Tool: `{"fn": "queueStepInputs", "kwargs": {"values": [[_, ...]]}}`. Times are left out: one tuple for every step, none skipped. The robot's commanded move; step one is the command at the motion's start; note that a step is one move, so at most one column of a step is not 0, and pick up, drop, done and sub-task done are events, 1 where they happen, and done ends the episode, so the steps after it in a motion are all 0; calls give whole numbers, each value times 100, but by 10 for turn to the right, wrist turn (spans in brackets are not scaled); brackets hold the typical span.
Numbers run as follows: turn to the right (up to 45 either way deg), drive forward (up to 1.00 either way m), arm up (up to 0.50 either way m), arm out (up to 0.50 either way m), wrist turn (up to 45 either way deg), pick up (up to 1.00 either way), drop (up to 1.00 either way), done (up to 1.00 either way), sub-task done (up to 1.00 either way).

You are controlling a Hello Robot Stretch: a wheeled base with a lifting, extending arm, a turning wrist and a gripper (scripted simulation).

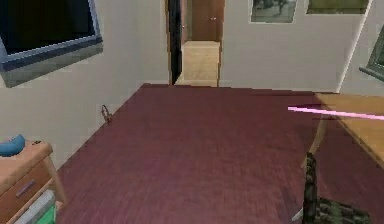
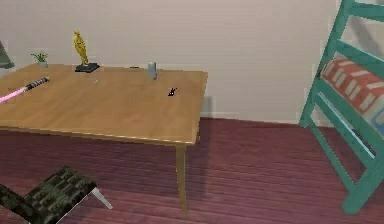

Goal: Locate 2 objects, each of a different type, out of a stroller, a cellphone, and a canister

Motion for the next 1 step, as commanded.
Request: {"fn": "queueStepInputs", "kwargs": {"values": [[30,0,0,0,0,0,0,0,0]]}}
